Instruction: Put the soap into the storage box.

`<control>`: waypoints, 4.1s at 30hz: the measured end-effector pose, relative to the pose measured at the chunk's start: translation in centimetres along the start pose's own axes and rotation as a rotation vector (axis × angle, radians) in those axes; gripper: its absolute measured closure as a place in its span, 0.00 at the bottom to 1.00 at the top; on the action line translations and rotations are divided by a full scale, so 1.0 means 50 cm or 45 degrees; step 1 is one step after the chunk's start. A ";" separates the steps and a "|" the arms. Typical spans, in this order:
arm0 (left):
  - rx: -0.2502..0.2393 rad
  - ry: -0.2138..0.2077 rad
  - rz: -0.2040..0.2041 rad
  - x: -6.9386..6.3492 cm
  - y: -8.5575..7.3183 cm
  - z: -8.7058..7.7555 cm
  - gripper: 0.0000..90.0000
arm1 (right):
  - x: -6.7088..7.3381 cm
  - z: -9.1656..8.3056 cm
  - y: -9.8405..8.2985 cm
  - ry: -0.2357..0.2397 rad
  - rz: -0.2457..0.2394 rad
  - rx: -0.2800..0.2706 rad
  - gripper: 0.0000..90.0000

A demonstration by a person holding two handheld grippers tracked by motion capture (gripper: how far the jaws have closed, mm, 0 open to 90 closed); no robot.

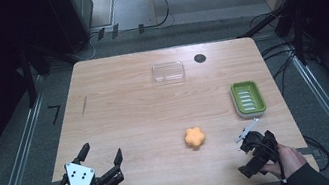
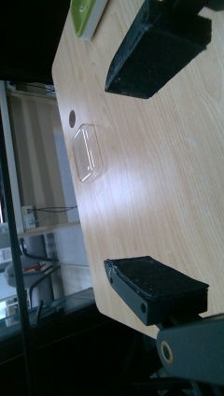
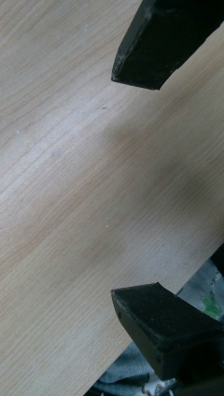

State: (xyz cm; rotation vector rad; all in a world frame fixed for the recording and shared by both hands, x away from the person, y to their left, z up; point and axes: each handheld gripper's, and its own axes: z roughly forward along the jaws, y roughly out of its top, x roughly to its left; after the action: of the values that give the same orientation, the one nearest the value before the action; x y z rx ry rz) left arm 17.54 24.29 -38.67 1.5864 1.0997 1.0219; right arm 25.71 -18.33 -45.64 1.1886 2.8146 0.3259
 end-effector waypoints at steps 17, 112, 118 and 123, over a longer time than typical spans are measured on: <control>0.005 0.005 -0.009 0.001 0.000 0.001 0.15 | 0.004 0.018 0.070 -0.013 -0.064 -0.006 0.00; -0.007 -0.003 -0.007 0.002 0.000 0.001 0.15 | 0.047 0.081 0.288 0.077 0.004 -0.005 0.40; -0.007 -0.005 -0.005 0.001 0.000 0.001 0.15 | 0.046 0.083 0.289 0.110 0.024 -0.010 0.32; -0.007 -0.005 -0.005 0.001 0.001 0.001 0.15 | 0.046 0.082 0.288 0.072 0.034 -0.017 0.40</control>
State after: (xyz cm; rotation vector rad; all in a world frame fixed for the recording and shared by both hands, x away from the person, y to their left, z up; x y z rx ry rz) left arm 17.60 24.33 -38.65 1.5807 1.0959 1.0178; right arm 34.79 -6.20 -46.40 1.2343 2.8416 0.3853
